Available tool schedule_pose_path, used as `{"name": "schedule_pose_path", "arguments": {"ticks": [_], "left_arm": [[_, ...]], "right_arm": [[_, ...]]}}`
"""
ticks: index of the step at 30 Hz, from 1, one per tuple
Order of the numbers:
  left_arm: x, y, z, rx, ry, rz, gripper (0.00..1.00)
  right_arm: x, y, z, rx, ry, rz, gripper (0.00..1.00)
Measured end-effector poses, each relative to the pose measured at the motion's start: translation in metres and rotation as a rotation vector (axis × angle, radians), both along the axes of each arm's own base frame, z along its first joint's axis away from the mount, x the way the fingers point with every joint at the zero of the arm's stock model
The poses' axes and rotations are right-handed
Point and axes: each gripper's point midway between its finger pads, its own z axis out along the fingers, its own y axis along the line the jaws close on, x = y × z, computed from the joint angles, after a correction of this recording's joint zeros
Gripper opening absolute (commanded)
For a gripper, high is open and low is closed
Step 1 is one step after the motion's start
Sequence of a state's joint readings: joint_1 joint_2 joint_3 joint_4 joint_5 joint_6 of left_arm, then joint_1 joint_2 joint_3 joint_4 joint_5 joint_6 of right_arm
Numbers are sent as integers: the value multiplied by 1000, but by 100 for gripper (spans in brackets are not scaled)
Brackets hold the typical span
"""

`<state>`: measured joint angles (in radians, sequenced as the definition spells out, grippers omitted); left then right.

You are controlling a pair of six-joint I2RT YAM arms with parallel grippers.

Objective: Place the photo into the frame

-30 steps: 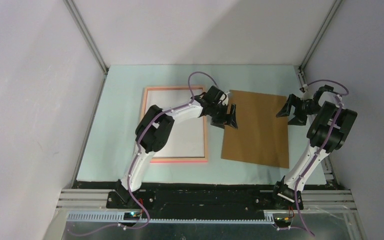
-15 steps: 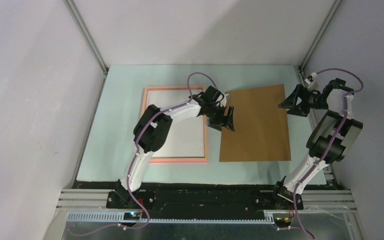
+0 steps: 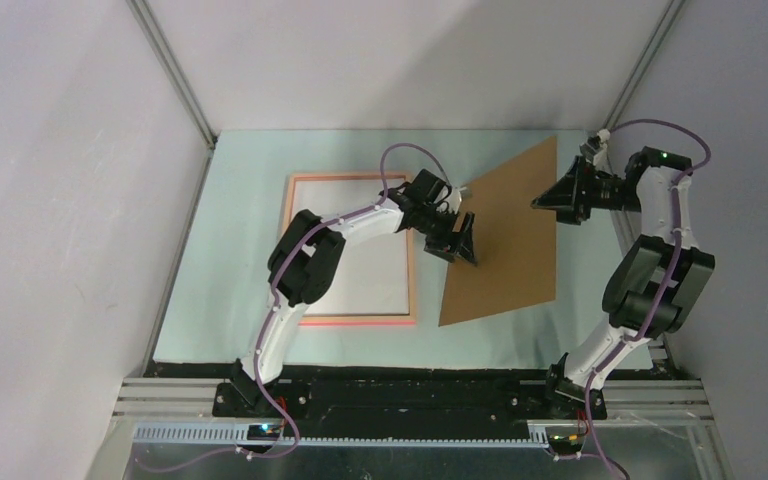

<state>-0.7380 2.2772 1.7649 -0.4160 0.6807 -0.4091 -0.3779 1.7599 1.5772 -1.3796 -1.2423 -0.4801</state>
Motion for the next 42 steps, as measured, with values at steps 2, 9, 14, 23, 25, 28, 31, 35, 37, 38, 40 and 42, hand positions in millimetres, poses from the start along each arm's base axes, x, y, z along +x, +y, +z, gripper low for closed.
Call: {"name": "schedule_pose_path", "arguments": {"ticks": [2,9,14,23,25,28,31,35,37,38,40,42], "left_arm": [[-2,-2,3,-18,6,-13,85],[-8,-6,12,-66,22,-49,85],[-12,-8,21,-83,15,-52,87],[4,8,77,-148,-28,22,89],[11,15,96,-170,-54,45,89],[19,25,127,-208,-97,80,89],[30,36,155,-238,-139,129,89],[38,47,184,-265,-167,193,89],[41,47,198,-279,-170,223,89],[42,47,204,-288,-170,235,89],[46,45,216,-306,-164,263,89],[49,44,227,-321,-158,289,89]], "right_arm": [[-1,9,6,4,-19,29,86],[-4,36,35,12,-94,117,92],[-6,56,56,16,-140,176,93],[-17,84,77,14,-158,234,93],[-18,89,78,15,-155,245,94],[-20,96,77,11,-152,264,94],[-21,101,76,4,-149,279,94],[-23,107,75,1,-151,298,94],[-24,110,75,1,-153,306,94],[-25,111,75,1,-153,311,94],[-26,115,75,2,-154,321,94],[-28,119,75,2,-156,335,94]]}}
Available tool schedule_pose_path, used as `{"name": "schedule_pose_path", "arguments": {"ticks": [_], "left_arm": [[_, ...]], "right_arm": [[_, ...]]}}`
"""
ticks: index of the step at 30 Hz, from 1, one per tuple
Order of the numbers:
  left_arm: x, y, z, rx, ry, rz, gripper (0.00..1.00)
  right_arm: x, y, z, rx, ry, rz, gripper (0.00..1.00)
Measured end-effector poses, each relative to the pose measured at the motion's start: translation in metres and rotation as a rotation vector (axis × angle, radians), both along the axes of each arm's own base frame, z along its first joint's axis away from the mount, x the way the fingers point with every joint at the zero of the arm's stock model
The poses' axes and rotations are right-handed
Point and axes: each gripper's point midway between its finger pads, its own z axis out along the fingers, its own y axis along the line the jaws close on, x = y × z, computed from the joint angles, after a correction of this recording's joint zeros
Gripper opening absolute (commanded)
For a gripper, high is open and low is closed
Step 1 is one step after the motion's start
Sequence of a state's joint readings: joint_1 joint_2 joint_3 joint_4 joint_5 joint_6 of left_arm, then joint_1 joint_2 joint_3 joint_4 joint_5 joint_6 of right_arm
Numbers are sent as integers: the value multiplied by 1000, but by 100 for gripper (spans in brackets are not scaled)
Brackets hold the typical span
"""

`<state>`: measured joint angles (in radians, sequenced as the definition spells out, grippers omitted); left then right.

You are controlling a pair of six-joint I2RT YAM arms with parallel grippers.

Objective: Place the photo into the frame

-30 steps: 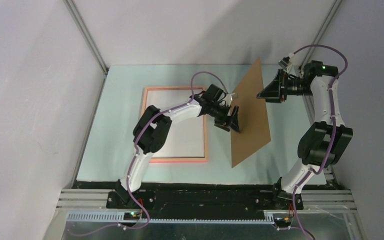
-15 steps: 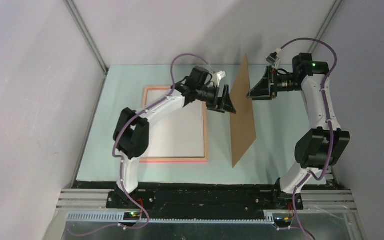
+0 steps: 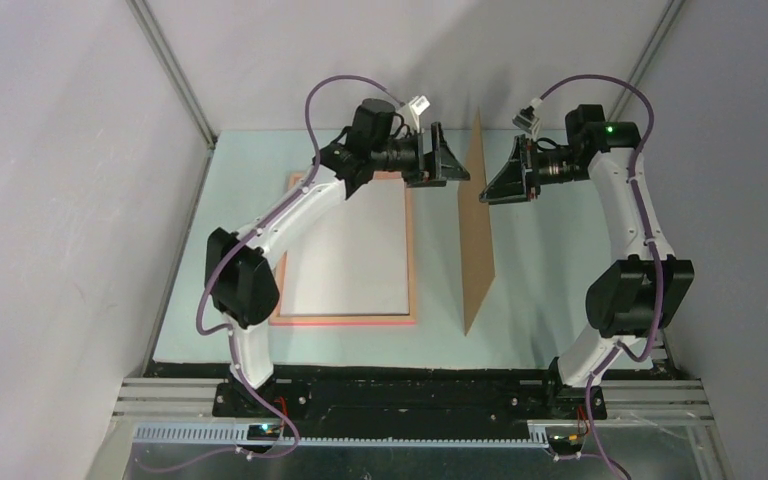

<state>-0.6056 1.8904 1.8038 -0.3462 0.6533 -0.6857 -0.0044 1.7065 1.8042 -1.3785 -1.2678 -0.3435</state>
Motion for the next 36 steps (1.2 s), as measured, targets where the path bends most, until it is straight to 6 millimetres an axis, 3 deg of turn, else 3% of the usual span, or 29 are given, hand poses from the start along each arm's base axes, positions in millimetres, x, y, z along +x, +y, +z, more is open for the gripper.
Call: {"name": "schedule_pose_path", "arguments": {"ticks": [7,20,26,36], "left_arm": [[6,-1,20,-38,41,70,89],[8,4,15,-30,82,132,83],[7,15,-7,38,96,180,76],[12,44,-39,213,53,272,58]], "right_arm": [[-9,17,0,-4,-5,59,94],[-11,39,-16,-39,14,124,94],[-4,27,-36,-47,58,81,93],[11,-16,-62,-45,127,-49,93]]}}
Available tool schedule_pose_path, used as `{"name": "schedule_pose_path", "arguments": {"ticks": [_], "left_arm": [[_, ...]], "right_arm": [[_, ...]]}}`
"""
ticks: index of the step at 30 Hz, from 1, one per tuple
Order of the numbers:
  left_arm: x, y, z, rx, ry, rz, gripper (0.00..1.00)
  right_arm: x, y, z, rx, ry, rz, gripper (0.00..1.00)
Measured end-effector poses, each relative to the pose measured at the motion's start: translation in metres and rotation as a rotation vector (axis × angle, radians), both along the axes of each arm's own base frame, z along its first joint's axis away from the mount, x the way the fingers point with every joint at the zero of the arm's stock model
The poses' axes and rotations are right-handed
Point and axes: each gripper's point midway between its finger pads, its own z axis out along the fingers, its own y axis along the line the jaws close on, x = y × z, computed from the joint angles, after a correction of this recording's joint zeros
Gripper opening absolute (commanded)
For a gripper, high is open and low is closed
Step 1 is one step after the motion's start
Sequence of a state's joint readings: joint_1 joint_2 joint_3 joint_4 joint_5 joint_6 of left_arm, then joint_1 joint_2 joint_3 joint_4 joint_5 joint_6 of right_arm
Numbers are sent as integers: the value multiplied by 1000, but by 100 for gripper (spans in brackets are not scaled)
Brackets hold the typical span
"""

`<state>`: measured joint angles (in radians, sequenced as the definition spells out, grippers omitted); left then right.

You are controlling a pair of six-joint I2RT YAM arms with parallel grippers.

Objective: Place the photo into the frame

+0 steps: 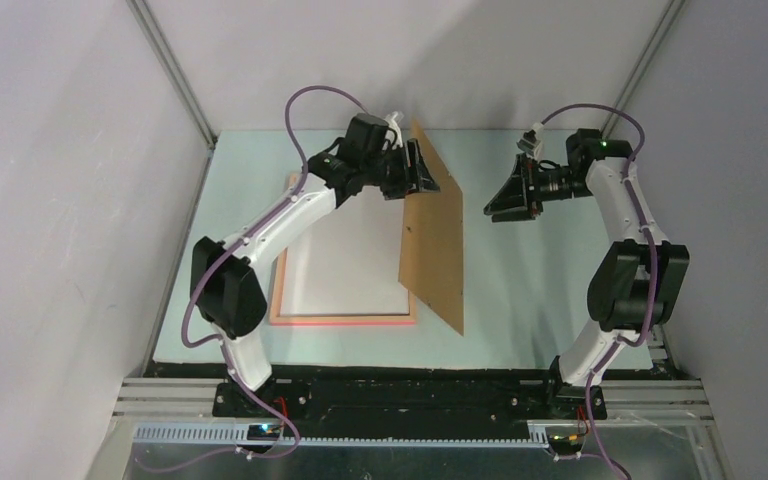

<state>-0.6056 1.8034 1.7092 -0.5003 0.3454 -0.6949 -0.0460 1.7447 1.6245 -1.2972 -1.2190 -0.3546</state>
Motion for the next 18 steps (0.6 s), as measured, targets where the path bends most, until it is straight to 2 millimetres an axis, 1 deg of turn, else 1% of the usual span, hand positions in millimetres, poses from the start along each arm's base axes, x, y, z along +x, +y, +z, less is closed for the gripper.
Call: {"name": "schedule_pose_path", "arguments": {"ticks": [5,9,10,13,16,18], "left_arm": [[0,19,-12,72,-15,33,53],[-1,34,-23,119,-15,57,43],[0,36,-24,127,-17,62,42],[-1,41,-30,146,-16,67,34],[-2,44,-35,159,-16,65,29],[-3,45,-38,166,-12,66,24]], "right_arm": [[1,-11,-7,-1,5,-25,93],[1,-15,-13,-2,10,-34,92],[1,-16,-14,-2,11,-35,92],[0,-17,-17,-1,21,-39,92],[-1,-18,-20,0,25,-39,92],[-2,-19,-21,0,29,-40,92]]}}
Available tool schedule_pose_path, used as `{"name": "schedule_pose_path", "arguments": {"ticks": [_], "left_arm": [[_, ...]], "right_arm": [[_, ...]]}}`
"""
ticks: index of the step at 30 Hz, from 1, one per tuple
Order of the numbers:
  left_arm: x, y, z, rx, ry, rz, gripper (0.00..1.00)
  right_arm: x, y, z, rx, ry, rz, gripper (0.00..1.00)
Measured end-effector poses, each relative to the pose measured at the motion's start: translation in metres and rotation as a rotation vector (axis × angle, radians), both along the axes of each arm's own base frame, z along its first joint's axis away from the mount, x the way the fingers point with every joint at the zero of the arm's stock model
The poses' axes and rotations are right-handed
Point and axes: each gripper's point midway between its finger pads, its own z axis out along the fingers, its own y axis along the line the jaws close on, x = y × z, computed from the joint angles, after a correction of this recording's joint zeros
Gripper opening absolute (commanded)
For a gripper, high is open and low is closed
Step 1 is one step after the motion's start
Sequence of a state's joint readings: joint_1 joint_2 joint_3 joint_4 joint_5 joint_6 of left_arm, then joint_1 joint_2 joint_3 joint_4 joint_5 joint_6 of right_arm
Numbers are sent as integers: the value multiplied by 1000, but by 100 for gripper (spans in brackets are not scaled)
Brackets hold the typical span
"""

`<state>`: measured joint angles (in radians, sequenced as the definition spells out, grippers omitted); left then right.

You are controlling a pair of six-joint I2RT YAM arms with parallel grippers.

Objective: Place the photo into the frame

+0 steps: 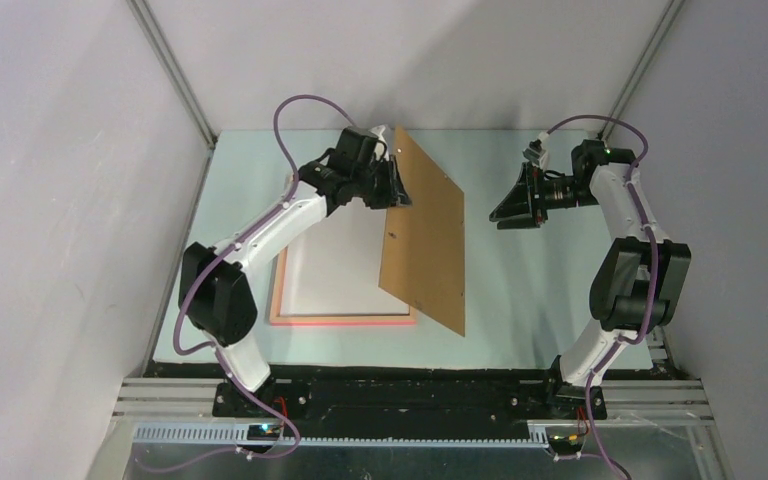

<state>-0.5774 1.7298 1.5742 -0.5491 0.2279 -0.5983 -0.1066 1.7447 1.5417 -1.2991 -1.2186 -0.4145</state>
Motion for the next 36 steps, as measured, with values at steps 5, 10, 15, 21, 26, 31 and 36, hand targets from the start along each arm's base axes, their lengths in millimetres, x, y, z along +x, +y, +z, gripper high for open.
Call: {"name": "schedule_pose_path", "arguments": {"ticks": [5,10,15,21,26,31,36], "left_arm": [[0,3,-2,5,2,3,3],[-2,5,2,-24,24,12,0],[-5,15,3,-52,46,12,0],[0,37,-1,-108,82,20,0],[2,50,3,-174,81,7,0],[-6,59,20,-251,52,-15,0],[-9,79,45,-338,-6,-4,0]], "right_arm": [[0,-1,-2,-3,-1,-1,92],[-1,-1,-8,-3,7,-2,92],[-3,-2,-16,-5,23,-2,91],[0,-3,-18,-6,13,-5,91],[1,-4,-18,-7,6,-7,90],[3,-4,-19,-9,-6,-8,90],[5,-2,-20,-16,-13,-6,90]]}}
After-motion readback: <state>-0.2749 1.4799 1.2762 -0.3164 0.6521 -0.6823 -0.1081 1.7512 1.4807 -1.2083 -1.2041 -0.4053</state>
